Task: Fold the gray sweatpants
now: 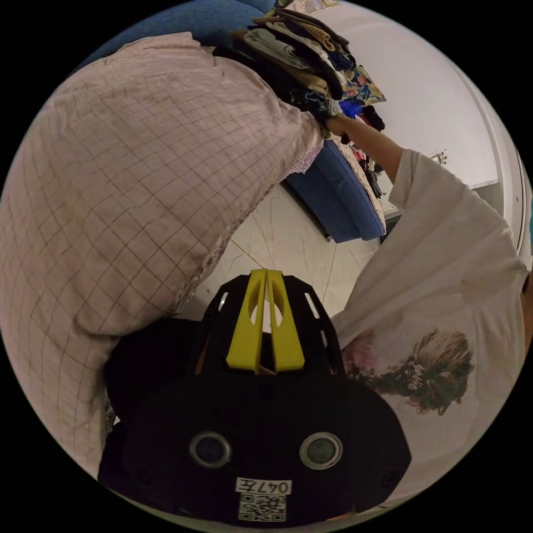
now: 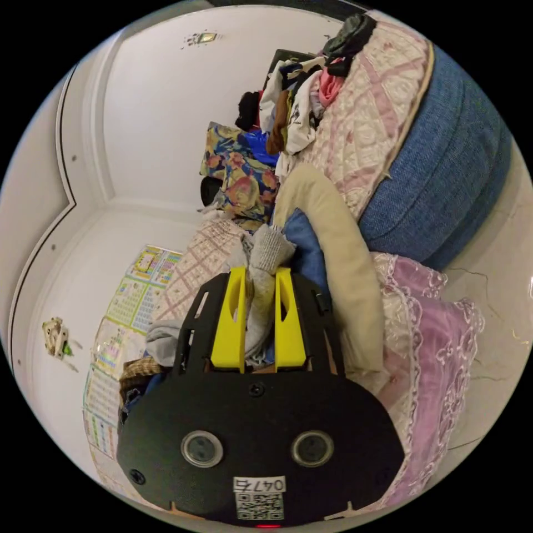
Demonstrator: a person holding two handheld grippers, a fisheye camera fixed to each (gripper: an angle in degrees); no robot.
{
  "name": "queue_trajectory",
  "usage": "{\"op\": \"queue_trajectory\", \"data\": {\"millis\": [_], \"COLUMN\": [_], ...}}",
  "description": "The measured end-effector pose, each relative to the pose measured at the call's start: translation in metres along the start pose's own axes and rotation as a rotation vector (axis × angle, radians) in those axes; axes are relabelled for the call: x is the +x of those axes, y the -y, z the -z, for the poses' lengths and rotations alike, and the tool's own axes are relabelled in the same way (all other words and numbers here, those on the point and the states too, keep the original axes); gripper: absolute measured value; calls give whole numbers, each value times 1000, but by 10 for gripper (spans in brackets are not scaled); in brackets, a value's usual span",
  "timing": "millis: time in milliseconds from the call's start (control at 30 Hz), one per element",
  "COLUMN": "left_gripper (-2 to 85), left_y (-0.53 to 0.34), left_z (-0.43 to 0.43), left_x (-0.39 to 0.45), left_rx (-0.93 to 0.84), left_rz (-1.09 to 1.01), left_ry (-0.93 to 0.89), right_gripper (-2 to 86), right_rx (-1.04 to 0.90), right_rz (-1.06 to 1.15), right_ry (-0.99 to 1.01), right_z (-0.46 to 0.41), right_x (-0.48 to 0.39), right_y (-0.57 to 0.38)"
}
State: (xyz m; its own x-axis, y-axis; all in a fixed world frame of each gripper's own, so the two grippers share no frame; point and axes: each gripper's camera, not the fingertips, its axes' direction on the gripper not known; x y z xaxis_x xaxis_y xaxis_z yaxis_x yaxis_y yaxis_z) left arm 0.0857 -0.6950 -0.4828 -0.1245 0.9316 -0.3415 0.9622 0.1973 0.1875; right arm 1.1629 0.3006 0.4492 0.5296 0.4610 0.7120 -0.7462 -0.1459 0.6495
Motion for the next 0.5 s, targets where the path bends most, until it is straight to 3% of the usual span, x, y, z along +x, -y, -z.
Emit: {"op": "queue_trajectory", "data": {"millis": [100, 167, 233, 333, 367, 500], "left_gripper": [-10, -10, -10, -10, -10, -10], "left_y": [0, -1, -2, -5, -6, -7], "left_z": [1, 2, 3, 2, 1, -2], "left_x": [-17, -30, -38, -48, -51, -61], "left_rx": [-8, -9, -3, -13, -20, -34], "left_rz": [-5, -7, -7, -15, -20, -25], "left_ry": [-2, -6, -1, 12, 15, 14], "right_gripper": [59, 98, 125, 124, 125, 166], "right_rx": [-72, -208, -165, -3, -69, -524], "right_rz": [145, 287, 303, 510, 673, 854], "right_ry": [-48, -237, -379, -253, -110, 191], "right_z": [-21, -42, -41, -31, -42, -107], "right_x": [-3, -9, -4, -15, -28, -56], "right_y": [14, 28, 35, 29, 22, 0]}}
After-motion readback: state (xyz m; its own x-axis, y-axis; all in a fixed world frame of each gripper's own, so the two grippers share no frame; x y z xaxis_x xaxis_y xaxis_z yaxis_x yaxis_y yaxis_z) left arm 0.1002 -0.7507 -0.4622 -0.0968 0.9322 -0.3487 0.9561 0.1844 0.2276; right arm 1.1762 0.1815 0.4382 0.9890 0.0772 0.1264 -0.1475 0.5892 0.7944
